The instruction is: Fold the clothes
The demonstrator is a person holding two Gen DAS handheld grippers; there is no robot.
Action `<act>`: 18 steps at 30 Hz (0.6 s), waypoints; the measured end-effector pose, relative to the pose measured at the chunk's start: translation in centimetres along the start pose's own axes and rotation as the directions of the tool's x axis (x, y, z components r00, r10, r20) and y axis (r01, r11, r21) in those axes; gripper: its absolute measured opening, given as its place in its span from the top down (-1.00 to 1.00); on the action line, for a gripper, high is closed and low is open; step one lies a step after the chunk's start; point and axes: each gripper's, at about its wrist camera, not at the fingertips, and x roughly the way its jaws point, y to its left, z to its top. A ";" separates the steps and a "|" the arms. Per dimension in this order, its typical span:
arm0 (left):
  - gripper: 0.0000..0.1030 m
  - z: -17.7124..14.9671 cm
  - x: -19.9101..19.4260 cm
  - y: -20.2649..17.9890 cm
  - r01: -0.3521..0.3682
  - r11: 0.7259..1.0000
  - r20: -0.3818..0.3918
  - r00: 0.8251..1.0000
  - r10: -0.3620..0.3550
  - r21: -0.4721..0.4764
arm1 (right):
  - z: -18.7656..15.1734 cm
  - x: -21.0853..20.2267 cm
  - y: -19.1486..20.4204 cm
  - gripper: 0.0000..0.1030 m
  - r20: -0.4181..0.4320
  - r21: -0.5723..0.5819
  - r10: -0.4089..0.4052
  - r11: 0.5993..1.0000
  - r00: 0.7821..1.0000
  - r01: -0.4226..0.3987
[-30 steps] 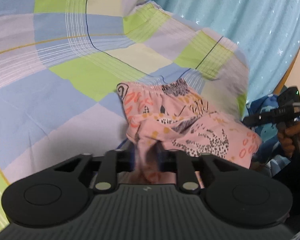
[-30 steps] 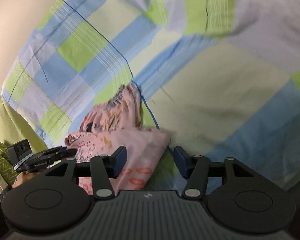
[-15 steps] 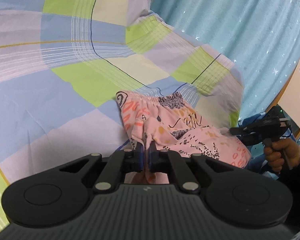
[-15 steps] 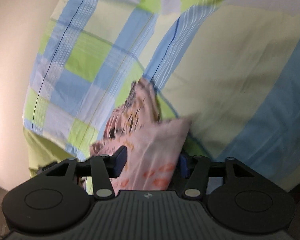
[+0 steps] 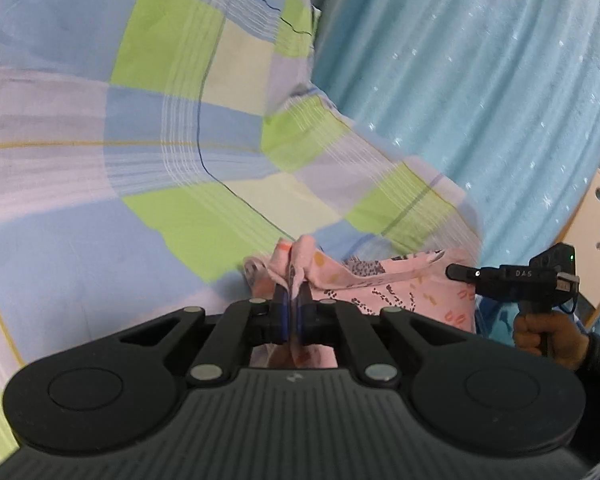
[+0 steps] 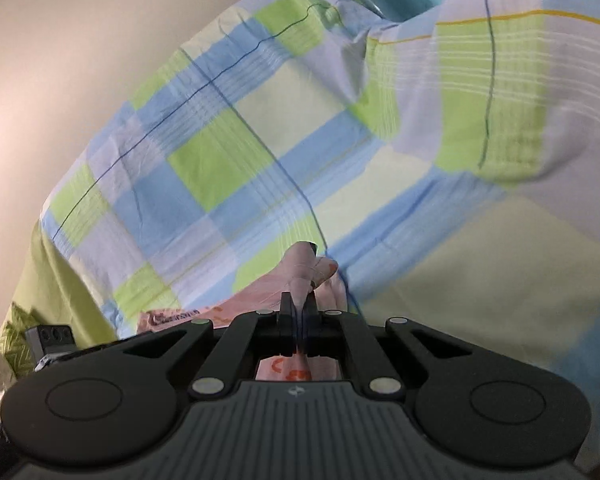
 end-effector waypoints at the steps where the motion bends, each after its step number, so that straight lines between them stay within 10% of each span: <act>1: 0.97 0.3 0.5 0.5 -0.006 1.000 0.004 1.000 0.006 -0.010 | 0.3 0.8 -0.3 0.93 -0.005 0.006 -0.008 1.000 1.000 0.008; 8: 0.96 0.2 4.9 4.2 -0.087 0.992 -0.113 0.991 0.076 -0.096 | 2.4 5.9 -2.3 0.92 -0.044 0.053 -0.058 0.997 0.997 0.061; 14: 0.83 -0.2 5.7 5.1 -0.106 0.982 -0.110 0.990 0.090 -0.155 | 1.8 6.5 -3.8 0.53 -0.055 0.112 -0.069 0.991 0.996 0.075; 18: 0.90 0.2 6.0 5.4 -0.129 0.978 -0.103 0.988 0.114 -0.164 | 1.6 6.6 -3.9 0.75 -0.053 0.117 -0.054 0.991 0.997 0.060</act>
